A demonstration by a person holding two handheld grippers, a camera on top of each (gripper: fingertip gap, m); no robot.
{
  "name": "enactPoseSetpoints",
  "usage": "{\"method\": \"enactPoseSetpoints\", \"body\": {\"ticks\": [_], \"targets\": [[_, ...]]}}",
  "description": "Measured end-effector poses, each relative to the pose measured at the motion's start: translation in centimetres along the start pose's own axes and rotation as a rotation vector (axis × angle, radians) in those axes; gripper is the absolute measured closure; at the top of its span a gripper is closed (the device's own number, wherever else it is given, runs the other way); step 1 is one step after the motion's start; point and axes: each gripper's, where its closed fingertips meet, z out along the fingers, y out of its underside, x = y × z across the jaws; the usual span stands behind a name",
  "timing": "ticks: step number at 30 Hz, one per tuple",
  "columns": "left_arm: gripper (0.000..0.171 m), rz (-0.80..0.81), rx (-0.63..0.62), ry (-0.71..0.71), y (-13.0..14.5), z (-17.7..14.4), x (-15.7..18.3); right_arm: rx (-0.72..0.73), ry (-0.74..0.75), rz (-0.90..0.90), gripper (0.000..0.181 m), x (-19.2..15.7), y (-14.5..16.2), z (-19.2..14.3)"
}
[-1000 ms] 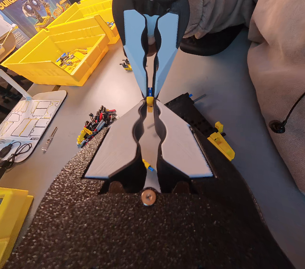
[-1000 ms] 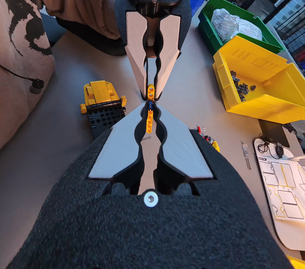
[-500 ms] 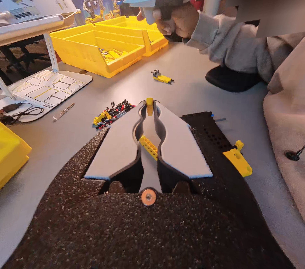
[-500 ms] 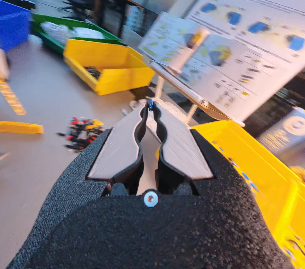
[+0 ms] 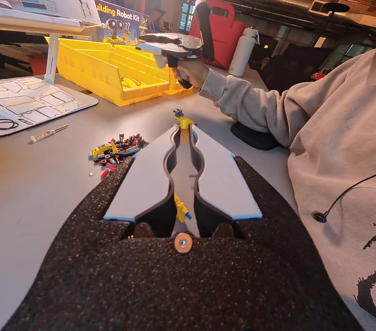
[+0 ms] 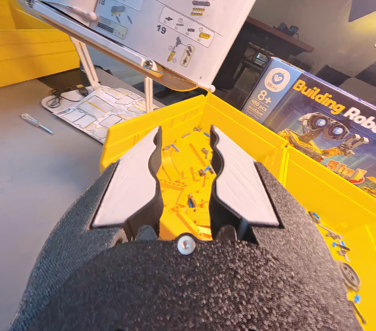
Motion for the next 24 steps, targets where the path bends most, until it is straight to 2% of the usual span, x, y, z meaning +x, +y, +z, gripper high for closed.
{"method": "enactPoseSetpoints", "body": {"ticks": [4, 8, 11, 14, 17, 19, 20, 22, 24], "targets": [[0.165, -0.043, 0.036, 0.037, -0.3, 0.1, 0.5, 0.049, -0.31, 0.06, 0.124, -6.9, -2.2, -1.5], [0.165, -0.048, 0.055, 0.053, -0.6, 0.0, 0.7, 0.145, -0.787, 0.094, 0.125, -18.9, -6.2, -6.1], [0.165, -0.021, 0.053, 0.063, -0.6, 0.0, 1.2, 0.128, -1.12, 0.089, 0.135, -27.2, -7.4, -10.7], [0.165, 0.013, 0.039, 0.076, -0.5, 0.3, 1.7, 0.083, -1.233, -0.014, 0.148, -32.3, -6.6, -12.8], [0.165, 0.034, 0.016, 0.082, 0.0, 0.5, 2.0, 0.063, -1.281, -0.05, 0.172, -34.0, -6.3, -13.5], [0.164, 0.045, 0.005, 0.071, 0.1, 0.6, 2.0, 0.056, -1.293, -0.066, 0.174, -33.8, -6.2, -13.6], [0.164, 0.055, 0.001, 0.045, 0.2, 0.6, 1.7, 0.063, -1.276, -0.068, 0.175, -33.2, -6.3, -13.4], [0.153, 0.049, -0.011, -0.006, 0.2, 0.3, 0.7, 0.051, -1.2, -0.081, 0.175, -30.9, -6.3, -12.0], [0.144, 0.01, -0.081, -0.055, 1.3, 0.2, -0.7, -0.003, -1.012, -0.113, 0.175, -26.3, -5.5, -8.7]]}}
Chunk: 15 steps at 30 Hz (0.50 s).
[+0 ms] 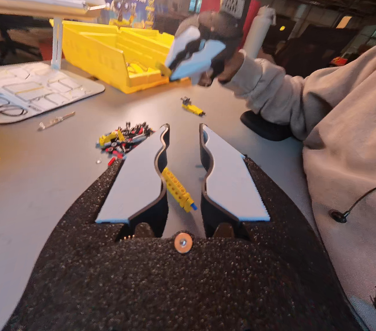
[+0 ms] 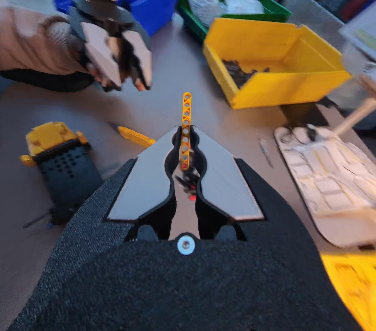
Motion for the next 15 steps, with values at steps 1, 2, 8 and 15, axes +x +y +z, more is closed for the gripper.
{"method": "enactPoseSetpoints", "body": {"ticks": [1, 2, 8, 15], "targets": [[0.141, -0.012, -0.051, -0.033, 0.8, 0.1, -0.8, -0.06, 0.11, 0.015, 0.175, 3.2, 1.4, -1.4], [0.138, -0.014, -0.1, -0.06, 1.7, 0.2, -1.4, -0.124, 0.245, 0.026, 0.175, 6.8, 3.0, -3.3], [0.125, -0.061, -0.373, -0.151, 6.8, 1.0, -2.7, -0.527, 0.797, 0.173, 0.175, 22.2, 14.3, -14.9], [0.123, -0.023, -0.526, -0.213, 9.3, 1.3, -3.0, -0.674, 0.92, 0.179, 0.15, 25.5, 17.6, -18.1]]}}
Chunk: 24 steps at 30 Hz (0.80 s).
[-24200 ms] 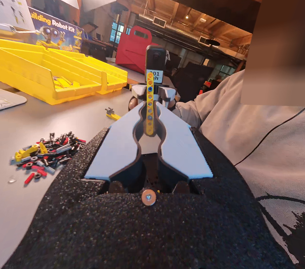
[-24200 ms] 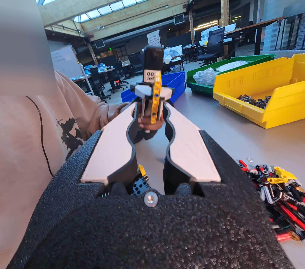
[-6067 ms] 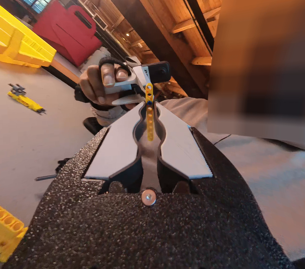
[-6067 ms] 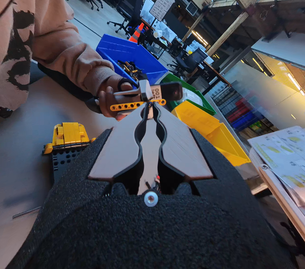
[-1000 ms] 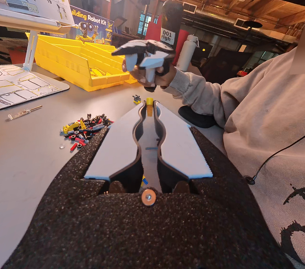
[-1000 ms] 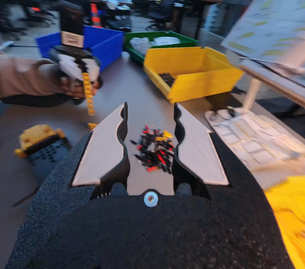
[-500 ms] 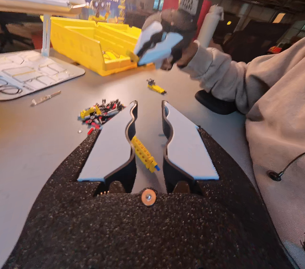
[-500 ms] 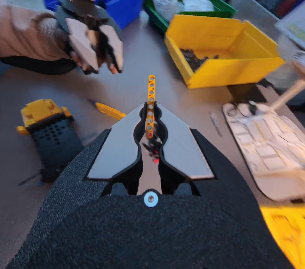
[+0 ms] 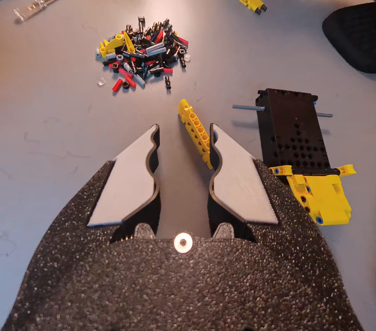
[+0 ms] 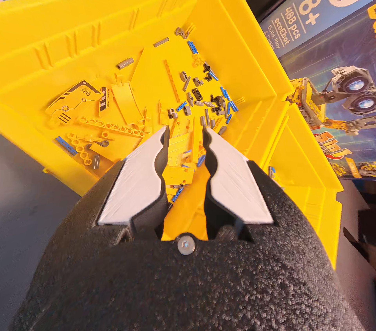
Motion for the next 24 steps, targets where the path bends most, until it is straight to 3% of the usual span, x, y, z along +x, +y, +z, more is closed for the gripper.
{"method": "enactPoseSetpoints", "body": {"ticks": [3, 7, 15, 18, 24], "targets": [[0.129, 0.0, -0.035, 0.007, 0.5, 0.4, 0.3, 0.063, 0.012, -0.027, 0.13, -0.7, -1.2, -1.7], [0.165, 0.002, -0.038, 0.056, 0.7, 0.1, 1.0, 0.243, -0.143, 0.033, 0.119, -4.6, -3.8, -6.0], [0.165, 0.022, -0.027, 0.093, 0.5, -0.5, 1.3, 0.555, -0.482, 0.049, 0.119, -15.9, -6.9, -16.1], [0.165, 0.0, 0.125, 0.168, -2.1, -2.0, 2.0, 0.674, -0.604, 0.064, 0.12, -19.7, -7.6, -19.0], [0.166, -0.131, 0.64, 0.509, -9.0, -8.3, 4.6, 0.839, -0.972, 0.168, 0.121, -26.0, -9.5, -24.3]]}}
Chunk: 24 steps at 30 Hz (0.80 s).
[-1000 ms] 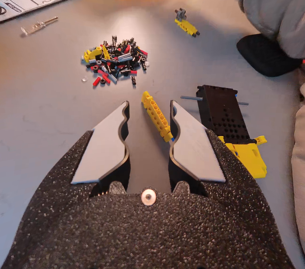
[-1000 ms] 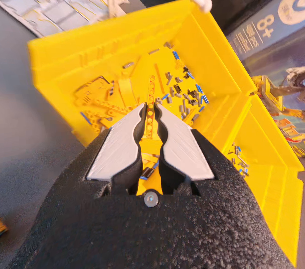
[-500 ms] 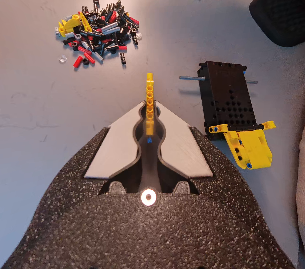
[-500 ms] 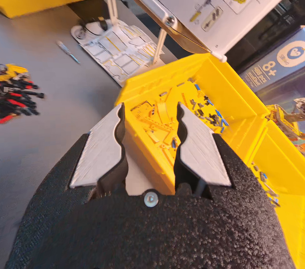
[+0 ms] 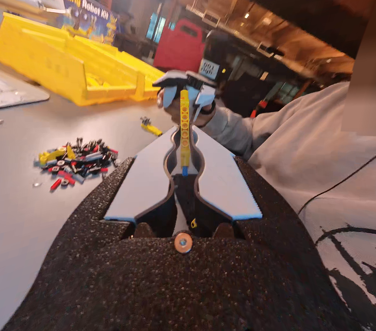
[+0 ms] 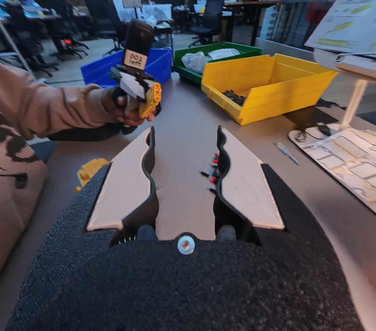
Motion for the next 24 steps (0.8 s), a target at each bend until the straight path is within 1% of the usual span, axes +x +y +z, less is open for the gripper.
{"method": "enactPoseSetpoints", "body": {"ticks": [2, 4, 6, 8, 10, 12, 14, 16, 17, 19, 20, 21, 22, 23, 24], "targets": [[0.165, -0.018, 0.096, 0.07, -1.2, -0.1, 1.0, 0.071, -0.103, 0.106, 0.126, -2.0, -0.9, 1.1], [0.166, -0.065, 0.173, 0.124, -2.0, -0.1, 1.6, 0.104, -0.195, 0.202, 0.131, -3.7, -1.1, 2.1], [0.166, -0.113, 0.206, 0.17, -2.2, 0.2, 2.1, 0.144, -0.268, 0.3, 0.137, -5.0, -1.3, 3.1], [0.166, -0.118, 0.173, 0.167, -1.3, 1.0, 2.2, 0.193, -0.32, 0.386, 0.143, -5.8, -1.7, 3.9], [0.166, -0.11, 0.114, 0.153, -0.2, 1.8, 2.2, 0.219, -0.364, 0.413, 0.151, -6.5, -2.1, 4.2], [0.165, -0.109, 0.067, 0.161, 0.7, 2.3, 2.5, 0.2, -0.347, 0.371, 0.175, -6.1, -1.9, 4.2], [0.165, -0.086, -0.029, 0.114, 2.1, 2.8, 2.1, 0.108, -0.362, 0.321, 0.176, -5.8, -1.6, 3.8], [0.165, -0.032, -0.139, 0.073, 3.7, 3.2, 1.8, -0.049, -0.382, 0.289, 0.175, -5.8, -0.8, 3.8], [0.165, -0.003, -0.177, 0.061, 4.4, 3.4, 1.8, -0.136, -0.397, 0.283, 0.175, -6.0, -0.3, 3.9], [0.165, 0.038, -0.231, 0.046, 5.4, 4.1, 1.8, -0.246, -0.404, 0.278, 0.175, -6.6, 0.5, 4.4], [0.165, 0.04, -0.239, 0.042, 5.5, 4.3, 1.9, -0.261, -0.405, 0.265, 0.175, -6.9, 0.7, 5.0], [0.165, 0.035, -0.221, 0.038, 5.1, 4.5, 1.9, -0.248, -0.401, 0.247, 0.174, -7.2, 0.8, 5.5], [0.165, 0.017, -0.182, 0.052, 4.5, 4.4, 2.0, -0.206, -0.394, 0.226, 0.174, -7.3, 0.5, 5.9], [0.165, -0.013, -0.13, 0.06, 3.6, 4.1, 2.1, -0.137, -0.374, 0.206, 0.168, -7.1, -0.2, 6.0], [0.165, -0.05, -0.064, 0.063, 2.6, 3.7, 1.9, -0.056, -0.354, 0.187, 0.153, -6.6, -1.3, 5.7]]}}
